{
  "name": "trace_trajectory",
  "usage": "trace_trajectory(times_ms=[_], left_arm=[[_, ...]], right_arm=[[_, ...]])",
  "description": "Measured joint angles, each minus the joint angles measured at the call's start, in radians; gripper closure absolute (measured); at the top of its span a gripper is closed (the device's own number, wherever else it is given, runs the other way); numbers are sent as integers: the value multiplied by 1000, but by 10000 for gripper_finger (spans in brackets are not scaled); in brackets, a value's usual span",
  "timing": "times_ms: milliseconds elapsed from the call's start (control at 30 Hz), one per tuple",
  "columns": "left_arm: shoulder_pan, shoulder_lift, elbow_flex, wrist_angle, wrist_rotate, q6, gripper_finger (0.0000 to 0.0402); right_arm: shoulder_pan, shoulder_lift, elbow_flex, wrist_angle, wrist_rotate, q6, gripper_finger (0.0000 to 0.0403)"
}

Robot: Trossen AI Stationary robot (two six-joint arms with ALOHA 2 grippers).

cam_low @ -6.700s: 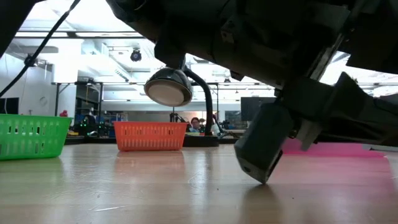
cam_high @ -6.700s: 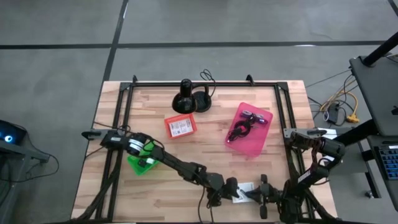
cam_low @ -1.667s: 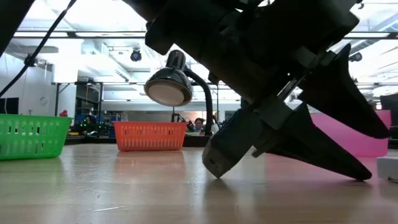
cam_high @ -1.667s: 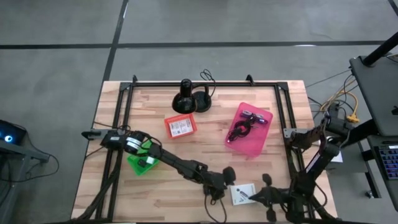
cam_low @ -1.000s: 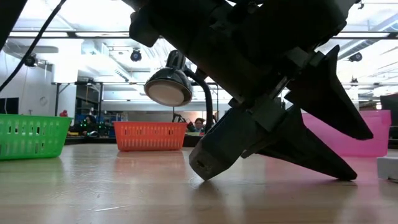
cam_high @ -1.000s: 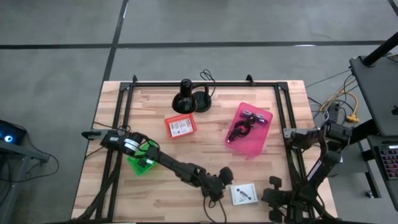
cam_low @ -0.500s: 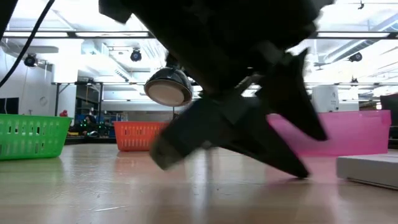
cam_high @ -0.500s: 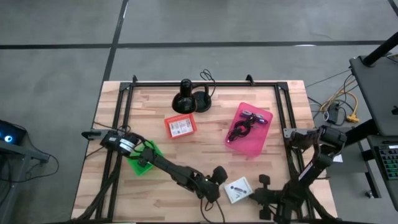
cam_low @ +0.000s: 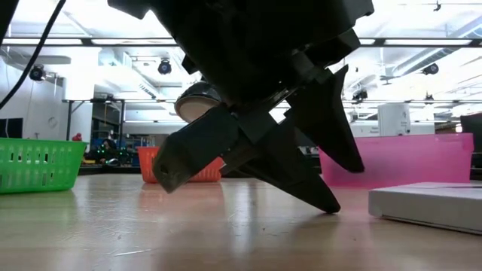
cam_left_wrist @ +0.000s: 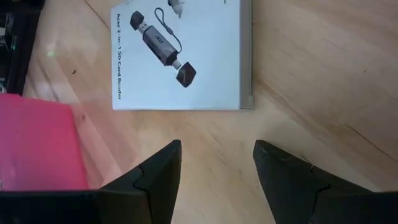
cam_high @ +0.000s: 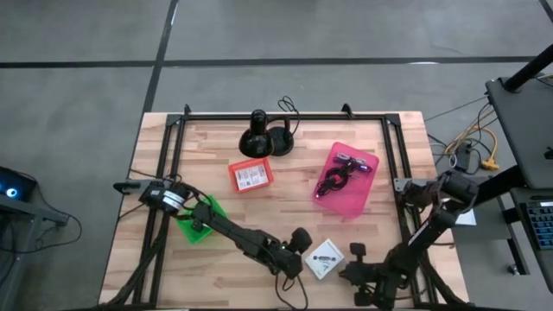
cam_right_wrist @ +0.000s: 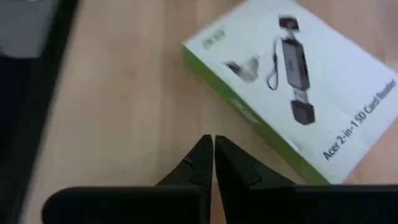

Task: Pick and place items into bin
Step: Stack the card reader box on top of the card reader box in the orange bin

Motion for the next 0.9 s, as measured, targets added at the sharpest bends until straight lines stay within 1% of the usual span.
trace_trajectory(times_ms=[67,200,267,500,733,900], left_arm=[[1,0,-1,0,-9,0,212],[2,-1,-2,1,-14,0,212],[2,-1,-2,2,-26,1,212],[14,-1,-4,7,-58,9,212],[37,-1,-5,13,-58,34,212],[52,-1,-6,52,-60,59,212]], right_arm=[[16,-9,1,1,38,-4,394],[31,-13,1,-3,177,1,394],[29,-10,1,0,213,1,394],[-13,21,1,11,195,-14,394],[-13,42,1,18,179,2,394],[-25,79,3,43,185,30,394]])
